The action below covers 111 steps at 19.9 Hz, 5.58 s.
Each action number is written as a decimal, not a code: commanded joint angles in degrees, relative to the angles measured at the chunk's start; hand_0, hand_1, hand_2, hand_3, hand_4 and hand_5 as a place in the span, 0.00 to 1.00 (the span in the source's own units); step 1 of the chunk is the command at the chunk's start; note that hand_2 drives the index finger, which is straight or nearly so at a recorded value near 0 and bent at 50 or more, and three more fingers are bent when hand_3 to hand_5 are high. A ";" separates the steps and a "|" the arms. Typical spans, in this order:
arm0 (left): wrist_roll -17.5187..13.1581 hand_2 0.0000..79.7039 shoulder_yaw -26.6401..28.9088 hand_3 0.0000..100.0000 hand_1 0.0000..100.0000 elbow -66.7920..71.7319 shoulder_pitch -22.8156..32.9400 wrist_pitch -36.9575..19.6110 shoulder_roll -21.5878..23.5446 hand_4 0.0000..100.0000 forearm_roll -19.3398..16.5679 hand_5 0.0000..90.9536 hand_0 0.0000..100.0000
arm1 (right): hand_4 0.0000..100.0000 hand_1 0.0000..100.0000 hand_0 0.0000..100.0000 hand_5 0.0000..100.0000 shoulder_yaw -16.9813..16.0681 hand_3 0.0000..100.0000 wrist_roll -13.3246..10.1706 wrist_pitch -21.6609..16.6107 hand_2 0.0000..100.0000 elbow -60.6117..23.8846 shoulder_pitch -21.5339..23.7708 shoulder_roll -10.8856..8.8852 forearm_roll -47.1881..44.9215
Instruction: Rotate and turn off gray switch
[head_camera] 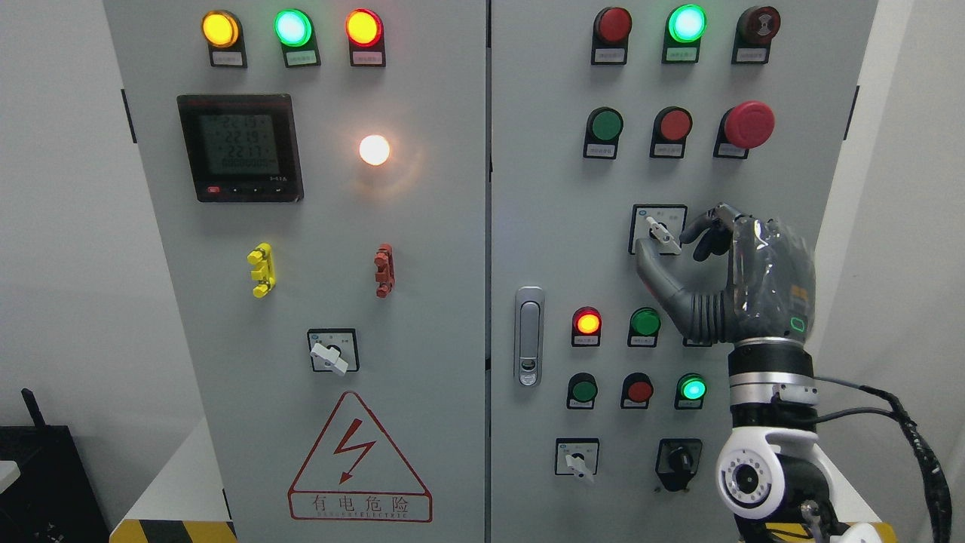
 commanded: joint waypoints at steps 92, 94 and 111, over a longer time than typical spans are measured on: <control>-0.04 0.00 1.85 0.00 0.39 1.32 -0.01 0.04 0.00 0.00 -0.44 0.00 0.12 | 0.83 0.37 0.53 0.98 1.23 0.94 0.14 0.83 0.75 0.00 -1.48 0.25 0.54; -0.04 0.00 1.85 0.00 0.39 1.32 -0.01 0.04 0.00 0.00 -0.44 0.00 0.12 | 0.83 0.38 0.52 0.98 1.14 0.94 -0.03 0.74 0.75 -0.71 -1.39 0.25 0.54; 0.05 0.00 1.85 0.00 0.39 1.32 -0.01 0.04 0.00 0.00 -0.44 0.00 0.12 | 0.70 0.43 0.40 0.77 -3.86 0.83 -4.60 -12.95 0.57 -13.27 5.10 -0.72 1.15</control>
